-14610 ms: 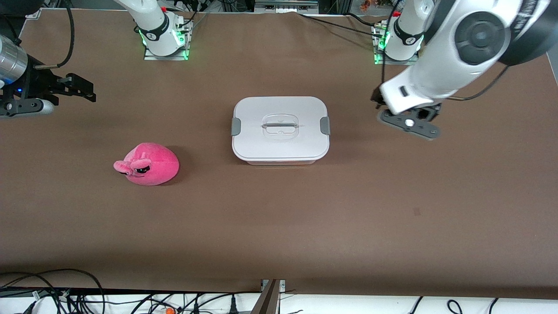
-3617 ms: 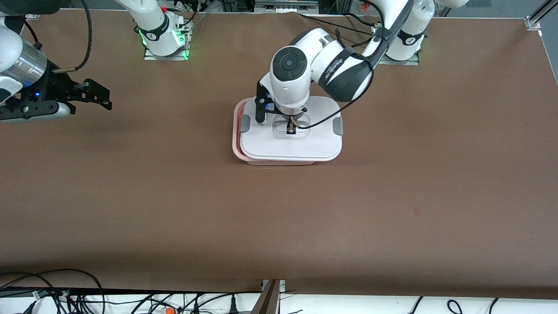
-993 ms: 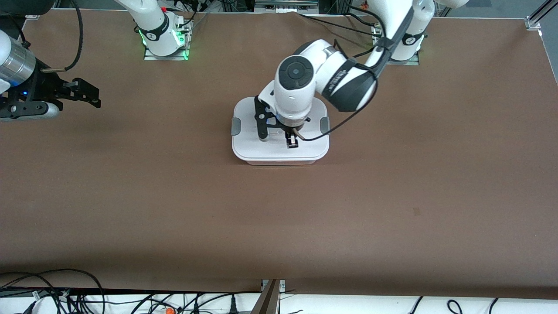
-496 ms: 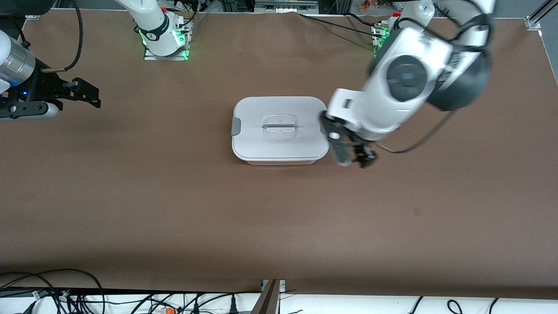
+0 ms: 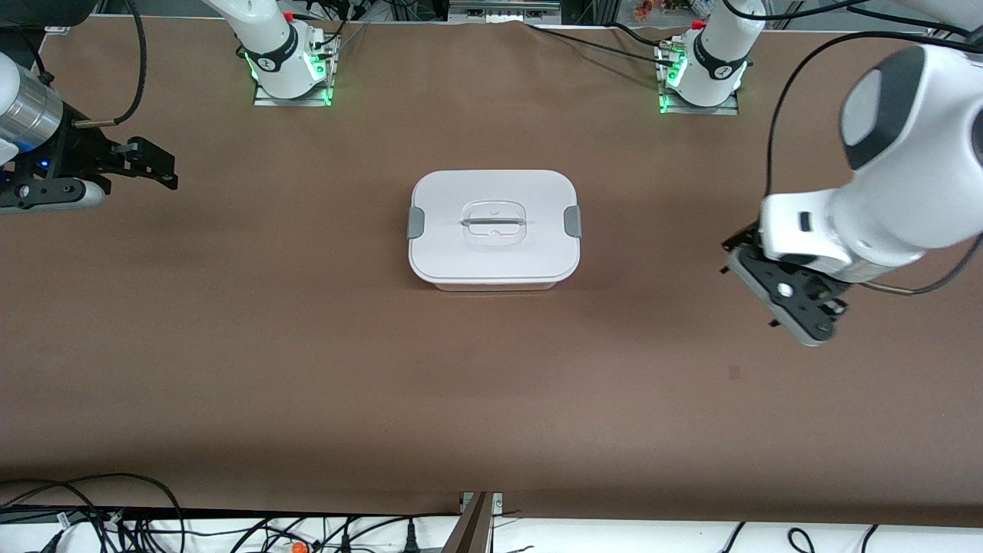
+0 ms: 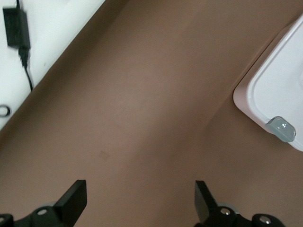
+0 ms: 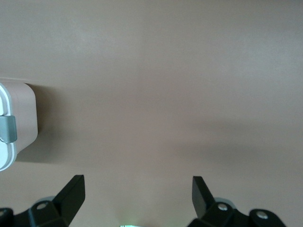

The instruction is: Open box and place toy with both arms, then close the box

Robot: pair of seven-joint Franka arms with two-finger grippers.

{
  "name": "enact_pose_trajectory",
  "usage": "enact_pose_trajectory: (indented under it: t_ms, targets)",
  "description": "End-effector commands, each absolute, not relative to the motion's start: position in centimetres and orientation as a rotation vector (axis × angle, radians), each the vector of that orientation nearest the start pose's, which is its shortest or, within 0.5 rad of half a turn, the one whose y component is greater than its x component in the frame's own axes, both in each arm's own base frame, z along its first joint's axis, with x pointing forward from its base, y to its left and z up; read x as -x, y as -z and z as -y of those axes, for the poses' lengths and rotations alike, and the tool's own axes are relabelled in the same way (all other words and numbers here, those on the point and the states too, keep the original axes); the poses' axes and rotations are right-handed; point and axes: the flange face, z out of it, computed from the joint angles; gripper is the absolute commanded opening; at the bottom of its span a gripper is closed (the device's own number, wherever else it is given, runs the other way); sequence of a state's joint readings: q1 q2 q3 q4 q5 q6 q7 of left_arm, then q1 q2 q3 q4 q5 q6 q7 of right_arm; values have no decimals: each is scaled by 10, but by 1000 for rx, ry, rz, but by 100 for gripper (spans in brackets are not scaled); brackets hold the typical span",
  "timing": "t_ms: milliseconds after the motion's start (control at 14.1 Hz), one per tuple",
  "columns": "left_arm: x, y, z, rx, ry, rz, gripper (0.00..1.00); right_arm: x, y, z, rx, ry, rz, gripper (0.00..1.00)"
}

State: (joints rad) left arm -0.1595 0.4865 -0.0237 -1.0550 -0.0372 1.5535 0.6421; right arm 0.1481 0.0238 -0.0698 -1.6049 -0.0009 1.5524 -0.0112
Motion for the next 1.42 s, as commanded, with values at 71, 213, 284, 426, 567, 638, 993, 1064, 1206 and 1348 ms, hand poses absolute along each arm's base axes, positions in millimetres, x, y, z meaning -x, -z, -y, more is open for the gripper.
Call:
enact_pose_trajectory:
  t_ms: [71, 213, 284, 426, 567, 638, 993, 1064, 1206, 1348]
  targets:
    - [-685, -563, 66, 3093, -19, -922, 100, -555, -601, -53, 3146, -120, 181, 100]
    - [-676, -569, 40, 3161, -87, -744, 100, -554, -602, -52, 3148, -123, 181, 100]
    - [-671, -580, 38, 3169, -75, -672, 100, -555, -602, -53, 3146, -120, 181, 100]
    - [-660, -594, 36, 3189, -91, -462, 100, -554, -601, -52, 3146, -125, 181, 100]
    - [-642, -602, 27, 3149, -177, -352, 100, -555, -602, -52, 3146, -120, 179, 100]
    - [-633, -598, 25, 3126, -202, -352, 100, -555, -602, -52, 3148, -120, 179, 100]
    - [-599, -610, 4, 3067, -76, -295, 100, -554, -602, -52, 3146, -123, 181, 100]
    - [-585, -610, 4, 3075, -80, -291, 100, -554, -602, -54, 3148, -123, 186, 100]
    - [-577, -605, -1, 3118, -95, -225, 100, -554, -602, -57, 3146, -123, 193, 100]
    - [-574, -603, -2, 3140, -106, -142, 100, -554, -602, -57, 3147, -118, 196, 100]
